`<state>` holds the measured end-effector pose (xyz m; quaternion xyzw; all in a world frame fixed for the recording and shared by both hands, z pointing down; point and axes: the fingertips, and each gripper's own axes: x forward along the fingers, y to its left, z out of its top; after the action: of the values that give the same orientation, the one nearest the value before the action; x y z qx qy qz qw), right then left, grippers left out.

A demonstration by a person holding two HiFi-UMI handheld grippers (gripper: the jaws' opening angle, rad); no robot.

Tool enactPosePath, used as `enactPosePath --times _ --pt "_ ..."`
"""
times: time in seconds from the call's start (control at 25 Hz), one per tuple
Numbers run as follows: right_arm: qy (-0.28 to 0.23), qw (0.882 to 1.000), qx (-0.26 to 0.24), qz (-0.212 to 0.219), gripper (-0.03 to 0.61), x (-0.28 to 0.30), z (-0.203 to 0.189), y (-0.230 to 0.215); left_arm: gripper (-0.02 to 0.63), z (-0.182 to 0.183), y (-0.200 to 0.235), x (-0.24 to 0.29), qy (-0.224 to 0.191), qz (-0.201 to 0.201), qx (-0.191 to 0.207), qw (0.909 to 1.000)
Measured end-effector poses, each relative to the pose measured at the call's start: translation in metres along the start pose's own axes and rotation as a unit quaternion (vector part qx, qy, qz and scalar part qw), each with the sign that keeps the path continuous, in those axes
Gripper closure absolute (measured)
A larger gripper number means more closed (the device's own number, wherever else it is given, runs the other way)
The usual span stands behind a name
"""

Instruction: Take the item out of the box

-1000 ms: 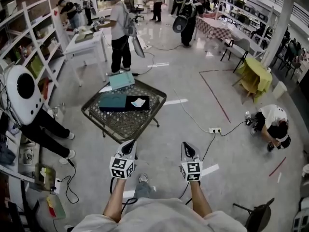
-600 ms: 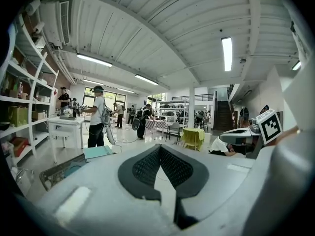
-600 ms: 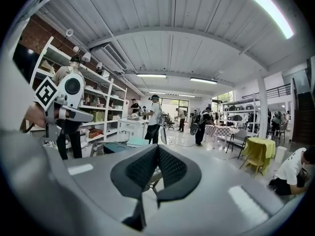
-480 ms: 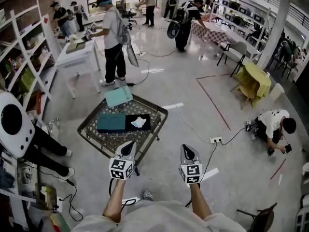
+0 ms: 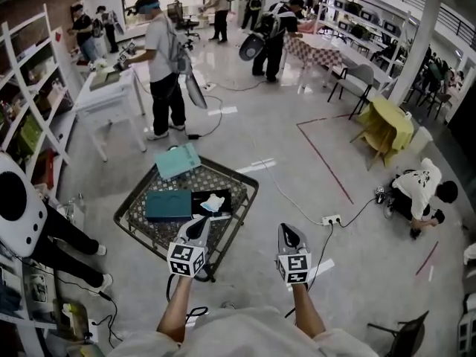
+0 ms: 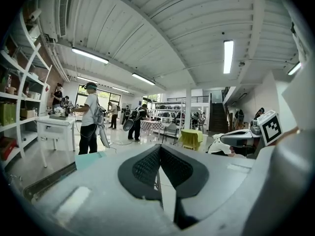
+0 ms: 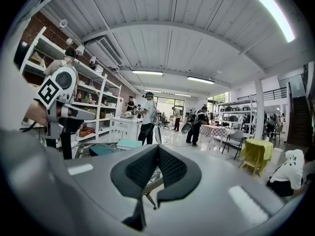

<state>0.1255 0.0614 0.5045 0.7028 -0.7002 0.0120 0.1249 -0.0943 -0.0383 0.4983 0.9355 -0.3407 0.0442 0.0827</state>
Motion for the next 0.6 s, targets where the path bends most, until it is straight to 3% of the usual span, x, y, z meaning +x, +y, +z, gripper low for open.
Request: enactPosePath --times 0.6 --pt "0.017 1.000 0.007 -0.008 0.580 0.049 -0.013 -0.016 0.607 -0.008 0.024 0.050 0.014 -0.018 -0.005 0.9997"
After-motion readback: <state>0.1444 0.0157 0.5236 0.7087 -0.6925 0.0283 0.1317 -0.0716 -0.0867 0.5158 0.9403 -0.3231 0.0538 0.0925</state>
